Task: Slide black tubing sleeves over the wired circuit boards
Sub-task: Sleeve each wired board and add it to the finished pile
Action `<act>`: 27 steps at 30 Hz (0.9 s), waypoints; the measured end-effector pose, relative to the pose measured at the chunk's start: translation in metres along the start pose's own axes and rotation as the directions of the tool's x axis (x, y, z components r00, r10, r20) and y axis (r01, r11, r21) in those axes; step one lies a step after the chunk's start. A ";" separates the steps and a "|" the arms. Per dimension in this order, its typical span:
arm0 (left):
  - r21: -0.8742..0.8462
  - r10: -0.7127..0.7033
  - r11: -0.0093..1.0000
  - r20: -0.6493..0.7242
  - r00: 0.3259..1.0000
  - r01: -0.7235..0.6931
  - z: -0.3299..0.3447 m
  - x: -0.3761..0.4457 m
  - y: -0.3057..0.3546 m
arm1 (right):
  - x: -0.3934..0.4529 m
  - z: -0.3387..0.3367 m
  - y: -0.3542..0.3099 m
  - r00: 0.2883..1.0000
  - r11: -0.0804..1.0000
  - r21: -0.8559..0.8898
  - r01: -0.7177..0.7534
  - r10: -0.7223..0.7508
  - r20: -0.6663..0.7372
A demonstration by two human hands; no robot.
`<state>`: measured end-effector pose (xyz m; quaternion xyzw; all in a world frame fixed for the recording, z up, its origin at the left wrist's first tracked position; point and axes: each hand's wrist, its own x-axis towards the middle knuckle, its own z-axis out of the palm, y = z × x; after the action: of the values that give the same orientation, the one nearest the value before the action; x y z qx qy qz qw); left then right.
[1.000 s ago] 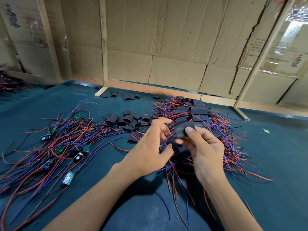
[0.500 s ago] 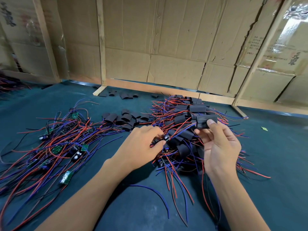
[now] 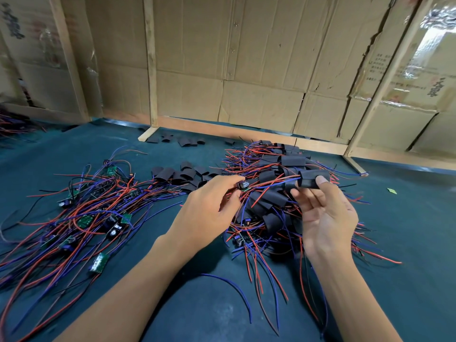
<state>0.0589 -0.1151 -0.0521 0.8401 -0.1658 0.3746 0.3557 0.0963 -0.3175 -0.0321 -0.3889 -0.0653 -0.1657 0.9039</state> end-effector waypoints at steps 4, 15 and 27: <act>0.256 0.152 0.954 0.029 0.988 -0.155 -0.003 0.003 0.003 | -0.003 0.002 0.000 0.985 0.995 -0.001 -0.104 0.103 0.135; 0.413 0.322 0.870 -0.061 0.945 -0.269 -0.001 0.003 0.006 | -0.014 0.005 0.015 0.964 0.970 -0.241 -0.043 0.104 0.246; 0.469 0.365 0.836 -0.090 0.927 -0.284 -0.001 0.005 0.014 | -0.017 0.008 0.021 0.928 0.964 -0.141 -0.226 0.257 0.269</act>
<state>0.0542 -0.1241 -0.0413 0.8224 -0.1834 0.5298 0.0970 0.0882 -0.2938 -0.0451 -0.4618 -0.1372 0.0010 0.8763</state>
